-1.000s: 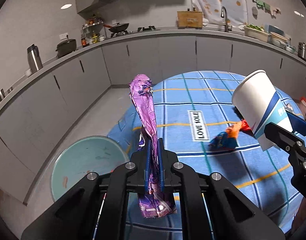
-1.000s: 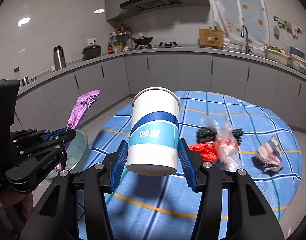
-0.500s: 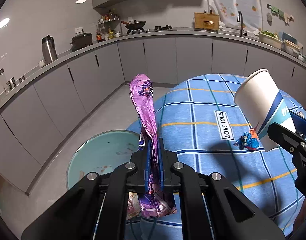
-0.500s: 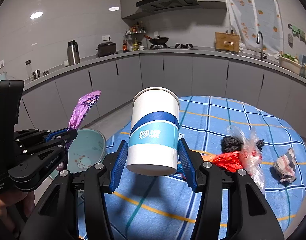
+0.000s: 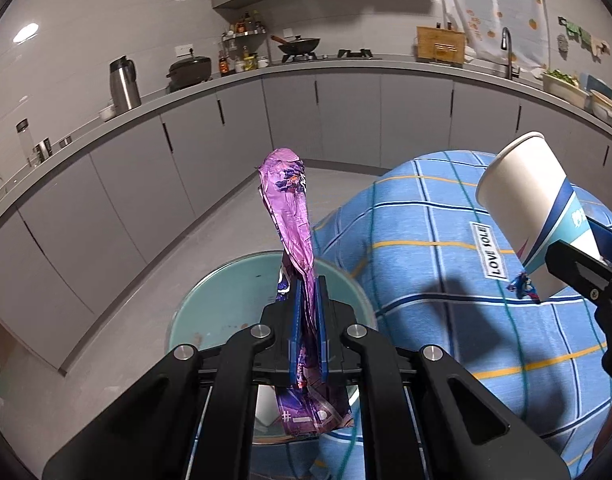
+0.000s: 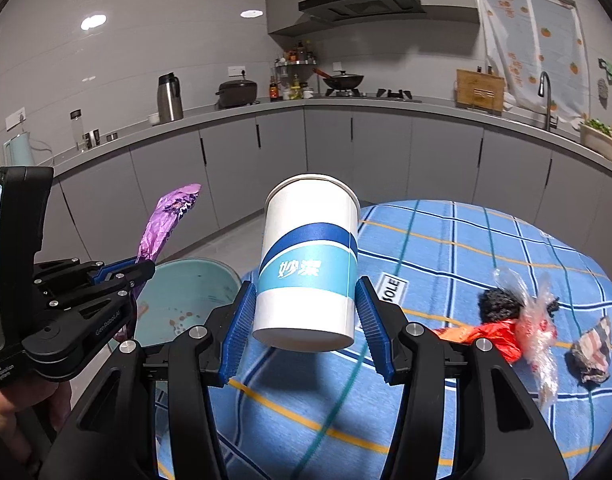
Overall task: Collect trash
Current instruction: 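Lift and carry the paper cup and purple wrapper over the teal bucket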
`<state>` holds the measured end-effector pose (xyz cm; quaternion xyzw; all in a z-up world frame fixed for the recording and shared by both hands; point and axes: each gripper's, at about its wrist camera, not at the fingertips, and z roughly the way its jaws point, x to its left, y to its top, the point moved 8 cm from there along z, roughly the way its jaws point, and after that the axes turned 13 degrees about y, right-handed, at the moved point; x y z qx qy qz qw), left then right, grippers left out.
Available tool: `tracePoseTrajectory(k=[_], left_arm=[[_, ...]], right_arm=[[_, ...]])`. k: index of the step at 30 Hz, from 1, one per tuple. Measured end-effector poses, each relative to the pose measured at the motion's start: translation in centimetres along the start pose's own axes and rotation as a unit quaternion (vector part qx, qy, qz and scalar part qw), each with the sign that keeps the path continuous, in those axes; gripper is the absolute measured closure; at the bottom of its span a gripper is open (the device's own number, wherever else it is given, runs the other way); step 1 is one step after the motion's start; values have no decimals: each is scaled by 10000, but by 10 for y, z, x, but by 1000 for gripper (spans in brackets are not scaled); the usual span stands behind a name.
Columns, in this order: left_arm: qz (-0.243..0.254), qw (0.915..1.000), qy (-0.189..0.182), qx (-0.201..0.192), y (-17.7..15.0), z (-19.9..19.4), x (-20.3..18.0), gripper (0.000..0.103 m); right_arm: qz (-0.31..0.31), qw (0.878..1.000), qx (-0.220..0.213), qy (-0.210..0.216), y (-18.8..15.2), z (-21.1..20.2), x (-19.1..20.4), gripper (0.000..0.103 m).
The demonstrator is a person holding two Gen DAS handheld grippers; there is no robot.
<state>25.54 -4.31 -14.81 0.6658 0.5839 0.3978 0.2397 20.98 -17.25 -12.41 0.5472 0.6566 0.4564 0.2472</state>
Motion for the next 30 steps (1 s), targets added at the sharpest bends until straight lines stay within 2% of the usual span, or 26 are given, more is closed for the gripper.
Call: tracePoseTrajectory(k=[17,30], left_arm=[[-292,9985,389,261,-11,28,54,96],[-428,9965,481,531,-26,54,75,96]], right_arm=[[-331,9971,181,660,11,46,54,51],[-477,9928,513,974,5,89,77,51]])
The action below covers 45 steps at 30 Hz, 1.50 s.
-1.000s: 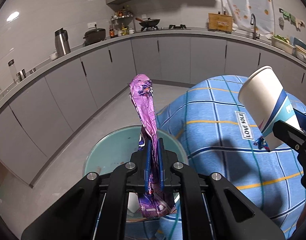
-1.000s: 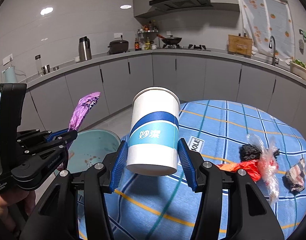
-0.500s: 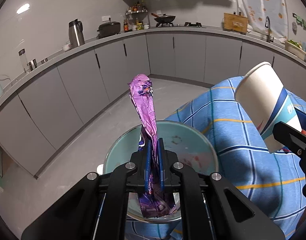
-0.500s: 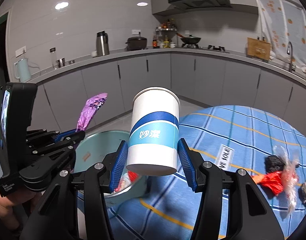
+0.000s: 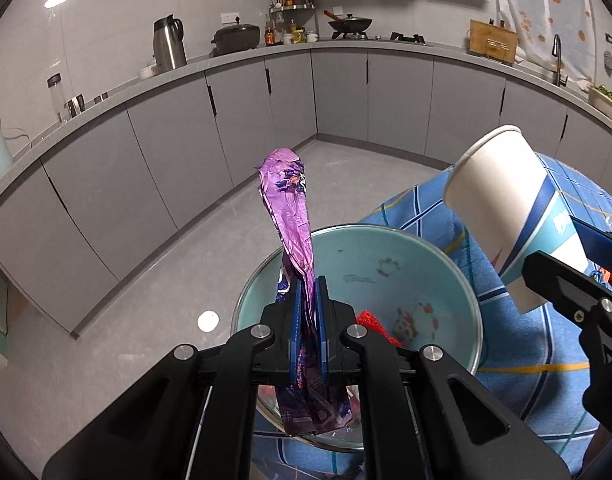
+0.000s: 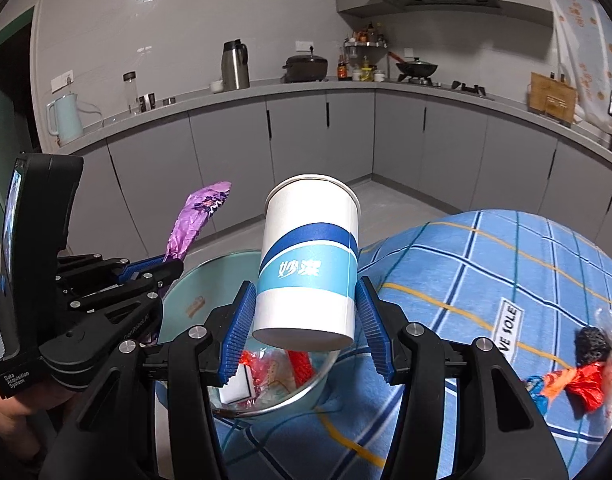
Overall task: Collect trash
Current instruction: 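Lift and carry the paper cup and purple wrapper over the teal bucket, then open both tools to drop the cup and wrapper into the bucket, then move both tools back toward the remaining plastic bags and cloth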
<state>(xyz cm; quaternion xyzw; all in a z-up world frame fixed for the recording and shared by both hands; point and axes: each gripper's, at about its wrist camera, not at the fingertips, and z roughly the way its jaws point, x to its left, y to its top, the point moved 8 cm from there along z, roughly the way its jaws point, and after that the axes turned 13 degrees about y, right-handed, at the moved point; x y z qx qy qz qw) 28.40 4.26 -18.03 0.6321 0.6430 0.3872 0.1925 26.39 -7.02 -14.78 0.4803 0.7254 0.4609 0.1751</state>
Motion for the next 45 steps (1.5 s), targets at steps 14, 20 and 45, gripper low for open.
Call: tracePoseTrajectory(k=[14,20,45], left_arm=[[22,9994,-92,338,-14,27,-4,92],[47,9989,18,457,-22,36,-3,88],[-40,9995,181,265,-19,25,7,50]], right_arm=[[-83,9993,327,176,-17,35,6,50],[24,9992,386,128,-26,41,-3,43],[97,9996,277,-16,-30,21,-7,40]])
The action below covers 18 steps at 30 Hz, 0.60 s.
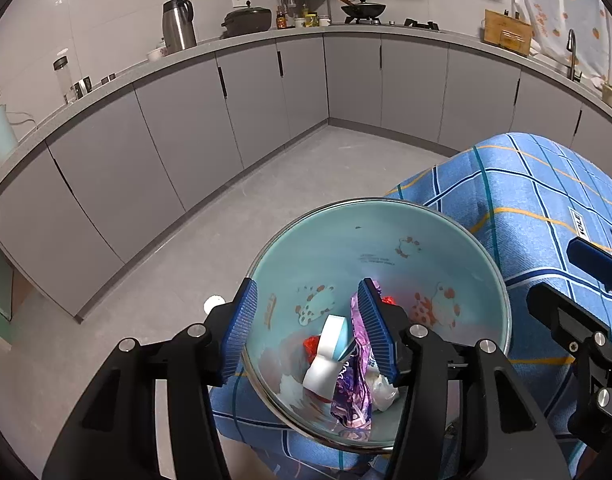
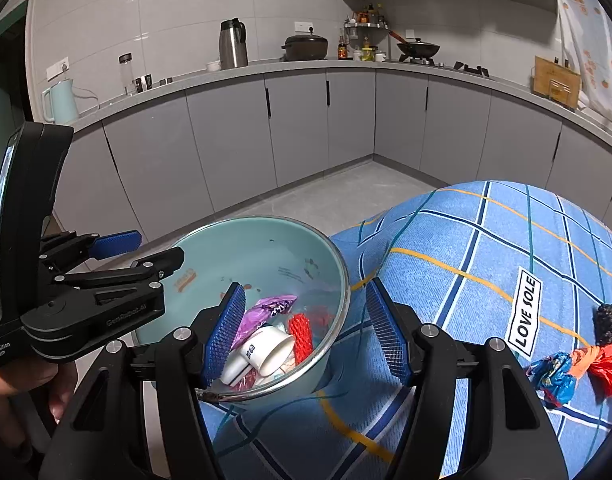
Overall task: Collect trash
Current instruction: 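Move both tools back toward the remaining plastic bags and cloth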
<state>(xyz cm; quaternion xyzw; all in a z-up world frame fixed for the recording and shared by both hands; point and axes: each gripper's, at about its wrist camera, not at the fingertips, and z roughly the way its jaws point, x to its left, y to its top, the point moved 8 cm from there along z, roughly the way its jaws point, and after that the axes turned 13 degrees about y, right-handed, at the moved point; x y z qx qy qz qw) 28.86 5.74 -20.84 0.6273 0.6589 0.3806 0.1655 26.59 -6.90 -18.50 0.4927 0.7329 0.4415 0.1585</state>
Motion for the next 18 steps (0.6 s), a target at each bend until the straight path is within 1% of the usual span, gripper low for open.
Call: tracePoseTrajectory(k=[2,5,12,14,15,18], left_arm=[[6,10000,-2,-7,0,-1,-1,49],[13,10000,45,-49,0,-5,-1,42],[72,9999,25,-100,2,-13,-5,41],[72,9999,10,-125,3,-16,-5,37],[67,9999,8,-153,3,-18,-6,34],[115,9998,-17,-183,3,-22,-11,33]], right_arm=[[19,10000,-4,-6,0,-2,-1,40],[26,10000,-12,-25,-2,-5,-2,39],[51,9999,-82,-99,-5,-16,-6,38],[82,9998,-97,-120,-7,-20,-8,38],[106,9998,-108,-138,-8,-23,-10,38],[133,9997,-141,-174,-9,-28,-13,38]])
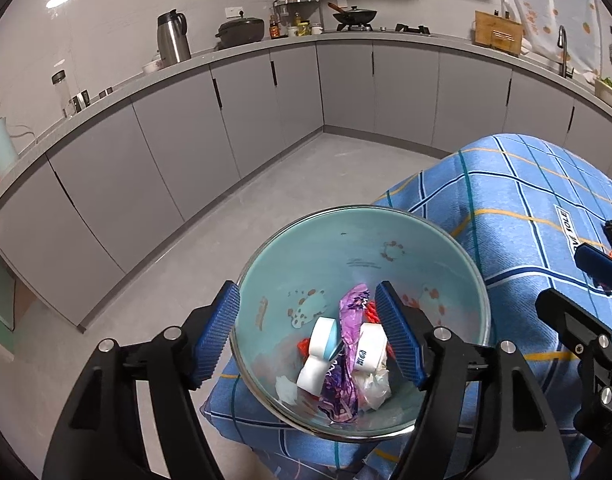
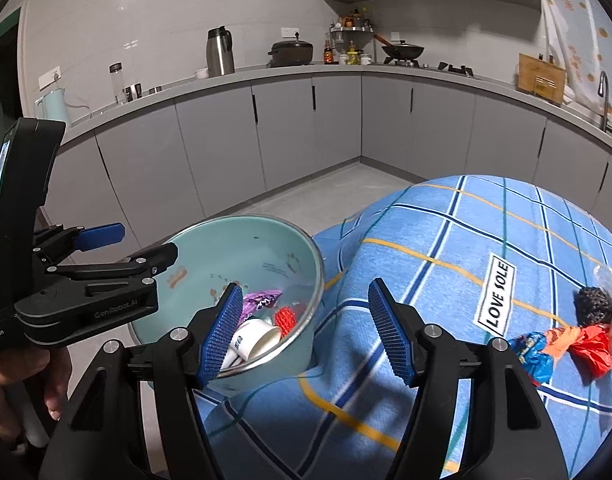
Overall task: Collect trash
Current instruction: 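Move both tools back toward the remaining plastic bags and cloth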
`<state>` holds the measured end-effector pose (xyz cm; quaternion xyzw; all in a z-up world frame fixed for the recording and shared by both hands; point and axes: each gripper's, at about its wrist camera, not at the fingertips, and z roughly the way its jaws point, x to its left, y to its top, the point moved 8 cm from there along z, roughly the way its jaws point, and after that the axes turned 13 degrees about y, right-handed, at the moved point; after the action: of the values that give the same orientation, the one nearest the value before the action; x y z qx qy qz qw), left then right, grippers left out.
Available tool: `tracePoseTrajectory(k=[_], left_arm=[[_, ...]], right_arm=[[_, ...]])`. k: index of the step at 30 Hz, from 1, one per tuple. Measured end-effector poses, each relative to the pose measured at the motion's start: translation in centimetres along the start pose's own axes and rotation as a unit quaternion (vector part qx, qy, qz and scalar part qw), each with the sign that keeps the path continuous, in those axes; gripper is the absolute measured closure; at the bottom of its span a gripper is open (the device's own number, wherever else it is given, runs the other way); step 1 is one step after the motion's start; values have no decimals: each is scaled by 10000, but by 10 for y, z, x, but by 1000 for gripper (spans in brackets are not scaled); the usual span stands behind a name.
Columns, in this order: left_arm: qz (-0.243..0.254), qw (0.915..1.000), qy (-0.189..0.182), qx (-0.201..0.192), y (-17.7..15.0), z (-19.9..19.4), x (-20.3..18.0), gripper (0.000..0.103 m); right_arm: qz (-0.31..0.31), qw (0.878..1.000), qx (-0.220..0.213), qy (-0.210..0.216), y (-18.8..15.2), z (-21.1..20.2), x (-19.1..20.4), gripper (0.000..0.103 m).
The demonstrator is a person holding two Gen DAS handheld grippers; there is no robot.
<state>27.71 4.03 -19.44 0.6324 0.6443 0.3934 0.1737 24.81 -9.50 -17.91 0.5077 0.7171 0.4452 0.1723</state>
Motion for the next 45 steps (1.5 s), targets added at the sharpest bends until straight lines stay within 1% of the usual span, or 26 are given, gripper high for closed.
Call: tracePoseTrajectory(k=[9,13,21,26,30,34,39,40,41,45], left_arm=[[118,9999,-71,-73,4,-10,-12,33],[210,9995,-168,-134,7,-18,-26,31],[541,9969,-491,-303,14,-37,-75,31],[696,9948,-631,-390,18,-47,-95,30],[816,9924,-765,-503,25,-57,-114,29],[941,9890,-930,-655,32,-70,-137,25],[1156,9834,-1156,-789,35,-84,-169,25],[1208,9818,-1207,-828,37,-87,-178,25],[1242,9808,-1240,-856,38,-90,-184,25],[1408,9758,-1409,-905,37,-98,-211,25]], right_arm=[[96,9999,-109,-90,-4,-19,-10,38],[171,9995,-180,-202,-6,-35,-20,38],[367,9974,-291,-555,-12,-63,-51,38],[524,9956,-339,-696,-19,-75,-68,38],[532,9942,-398,-849,-22,-89,-79,38],[637,9910,-483,-1073,-26,-107,-96,38],[841,9837,-609,-1465,-33,-135,-126,38],[891,9819,-637,-1547,-36,-141,-133,36],[982,9795,-668,-1624,-39,-148,-141,32],[1232,9720,-767,-1850,-50,-167,-166,31]])
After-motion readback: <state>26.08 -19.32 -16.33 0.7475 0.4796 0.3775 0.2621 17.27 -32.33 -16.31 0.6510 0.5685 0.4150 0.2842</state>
